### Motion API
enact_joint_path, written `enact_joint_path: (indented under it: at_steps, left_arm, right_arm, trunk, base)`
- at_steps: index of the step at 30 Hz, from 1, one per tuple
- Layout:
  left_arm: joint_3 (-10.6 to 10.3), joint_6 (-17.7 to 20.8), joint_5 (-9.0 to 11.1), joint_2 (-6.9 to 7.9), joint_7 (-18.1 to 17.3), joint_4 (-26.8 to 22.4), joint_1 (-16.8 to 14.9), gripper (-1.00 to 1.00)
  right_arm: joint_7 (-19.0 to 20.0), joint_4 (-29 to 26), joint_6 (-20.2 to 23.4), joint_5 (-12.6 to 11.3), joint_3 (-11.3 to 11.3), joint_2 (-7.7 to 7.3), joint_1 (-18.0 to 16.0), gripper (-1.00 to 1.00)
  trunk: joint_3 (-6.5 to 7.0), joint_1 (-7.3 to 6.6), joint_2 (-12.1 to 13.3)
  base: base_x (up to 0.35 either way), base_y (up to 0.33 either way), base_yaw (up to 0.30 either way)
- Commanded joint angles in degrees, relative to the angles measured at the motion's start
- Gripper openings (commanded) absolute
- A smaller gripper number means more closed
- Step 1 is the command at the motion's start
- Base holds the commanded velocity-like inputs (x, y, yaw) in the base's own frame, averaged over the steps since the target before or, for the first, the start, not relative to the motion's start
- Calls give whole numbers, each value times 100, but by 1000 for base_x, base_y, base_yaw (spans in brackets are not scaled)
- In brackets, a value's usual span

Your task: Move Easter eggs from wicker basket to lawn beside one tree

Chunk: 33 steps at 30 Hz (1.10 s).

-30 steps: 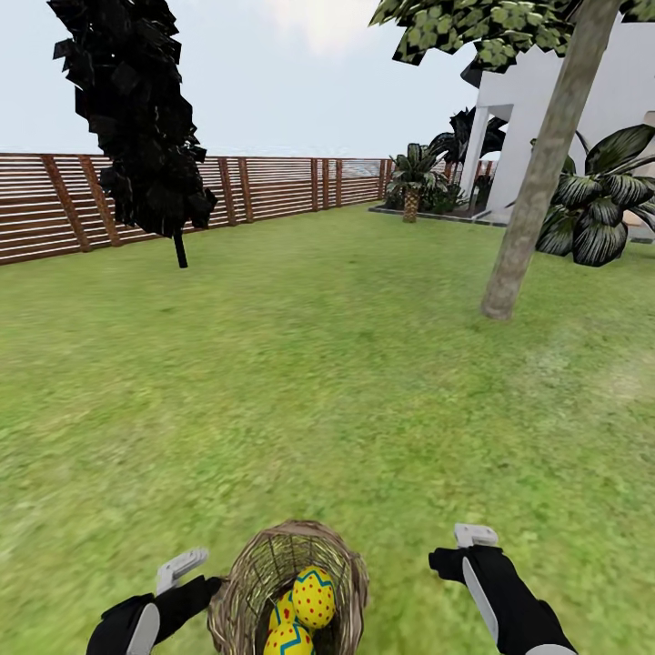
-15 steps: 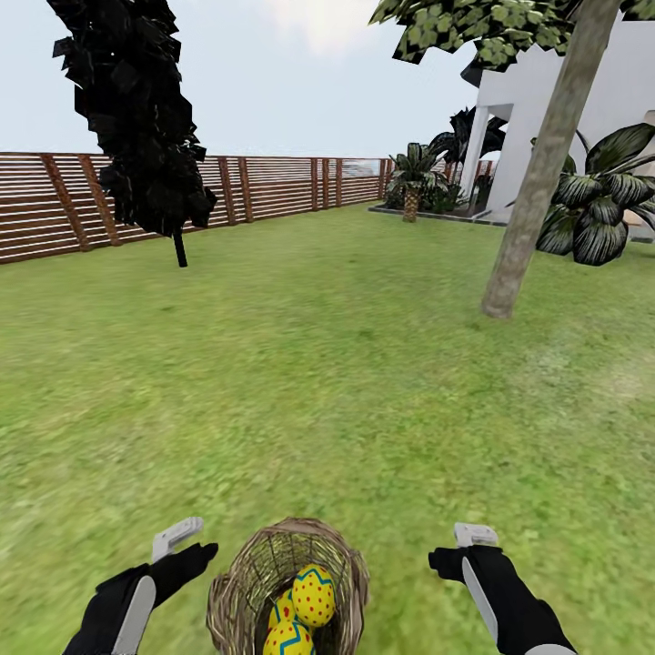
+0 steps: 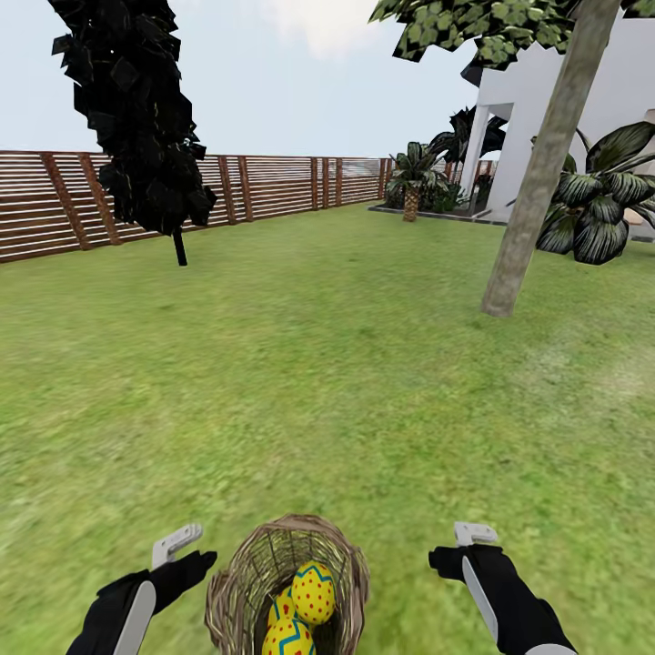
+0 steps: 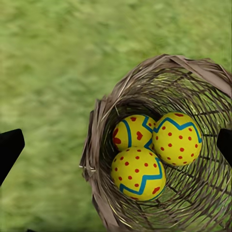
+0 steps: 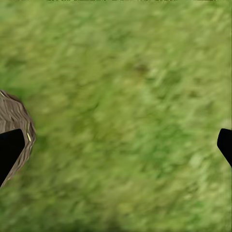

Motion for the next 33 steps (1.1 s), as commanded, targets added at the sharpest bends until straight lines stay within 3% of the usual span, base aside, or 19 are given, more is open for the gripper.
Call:
enact_joint_path:
  at_steps: [1,9,12,15,18,23,27,33]
  left_arm:
    - [8,25,61,-4,47,1,-3,100]
    - [4,15,60,-10,56,9,-11,100]
    - [1,11,60,-18,66,9,-21,100]
    - [1,10,64,-19,83,-31,-38,100]
    - [-1,9,68,-21,89,-46,-87,100]
    - [-22,9,69,-28,90,46,-182,100]
    - [-31,4,69,-31,89,202,-192,100]
    - [-40,1,63,-31,84,396,-195,100]
  right_arm:
    - [5,-16,32,29,-6,0,-3,100]
    - [172,-123,40,19,-18,-25,-3,100]
    - [717,-193,57,9,-47,-31,-3,100]
    - [1740,-249,86,1,-129,-45,-3,100]
    - [2433,-360,91,-4,-387,-73,-3,100]
    - [3187,-472,87,-5,-814,-119,-3,100]
    - [3489,-484,86,-5,-884,-142,-3,100]
    - [3579,-487,86,-5,-969,-173,-3,100]
  trunk:
    - [-6,0,-4]
    - [-24,22,-44]
    - [-78,88,-165]
    - [-78,88,-165]
    - [-114,132,-245]
    - [-150,176,-325]
    - [-203,242,-445]
    - [-221,264,-486]
  base:
    - [0,0,0]
    - [0,0,0]
    - [0,0,0]
    - [0,0,0]
    - [0,0,0]
    - [0,0,0]
    - [0,0,0]
    - [0,0,0]
